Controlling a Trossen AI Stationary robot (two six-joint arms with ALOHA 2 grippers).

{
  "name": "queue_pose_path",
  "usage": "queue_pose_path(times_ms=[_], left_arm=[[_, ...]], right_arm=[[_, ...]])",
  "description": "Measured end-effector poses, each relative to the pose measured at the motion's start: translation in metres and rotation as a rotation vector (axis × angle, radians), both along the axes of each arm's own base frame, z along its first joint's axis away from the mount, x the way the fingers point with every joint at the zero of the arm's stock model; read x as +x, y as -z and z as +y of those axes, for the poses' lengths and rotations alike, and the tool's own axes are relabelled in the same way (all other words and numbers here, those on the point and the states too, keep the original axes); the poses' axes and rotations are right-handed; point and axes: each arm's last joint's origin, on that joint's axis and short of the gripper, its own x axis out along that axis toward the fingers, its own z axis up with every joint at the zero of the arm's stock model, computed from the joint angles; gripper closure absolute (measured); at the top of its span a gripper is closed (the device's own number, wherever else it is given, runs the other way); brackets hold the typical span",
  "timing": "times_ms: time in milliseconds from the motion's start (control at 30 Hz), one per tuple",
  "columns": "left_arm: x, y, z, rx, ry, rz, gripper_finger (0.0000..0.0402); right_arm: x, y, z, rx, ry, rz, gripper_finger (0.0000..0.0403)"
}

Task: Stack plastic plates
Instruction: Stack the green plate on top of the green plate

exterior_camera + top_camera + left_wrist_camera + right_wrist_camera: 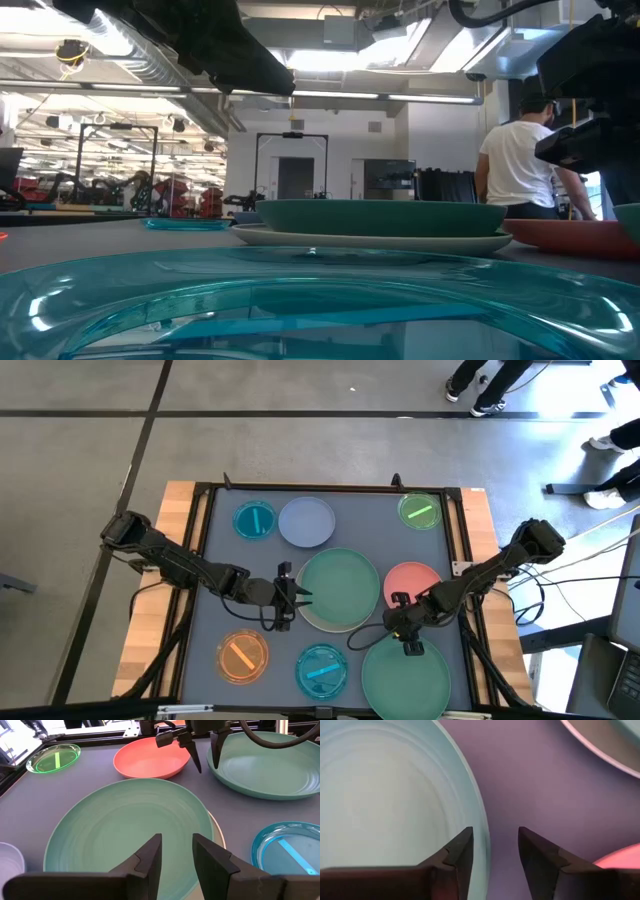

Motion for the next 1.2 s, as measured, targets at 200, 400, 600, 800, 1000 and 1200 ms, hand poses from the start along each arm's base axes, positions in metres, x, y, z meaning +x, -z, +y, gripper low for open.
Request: queue_pose_path(times_ms=[200, 400, 600, 800, 1000, 1200], left_arm=[[0.000, 0.000, 0.000, 0.000, 0.000, 0.000, 0.0300], [0.000, 0.000, 0.000, 0.000, 0.000, 0.000, 0.0300], [0.000, 0.000, 0.000, 0.000, 0.000, 0.000, 0.0300], [0.000, 0.000, 0.000, 0.000, 0.000, 0.000, 0.0300], [0.000, 0.000, 0.000, 0.000, 0.000, -0.001, 0.0300], [0.000, 0.000, 0.000, 0.000, 0.000, -0.001, 0.0300]], right_arm=[[0.000, 0.000, 0.000, 0.000, 0.000, 0.000, 0.0305], [0.000, 0.000, 0.000, -0.001, -0.006, -0.001, 0.0355], [0.000, 0.000, 0.000, -0.016, -0.048, -0.014, 0.0399], [0.000, 0.000, 0.000, -0.024, -0.071, -0.021, 0.0400], [-0.001, -0.005, -0.001, -0.020, -0.074, -0.039, 0.0401], [-0.004, -0.015, -0.003, -0.010, -0.065, -0.089, 0.0401]])
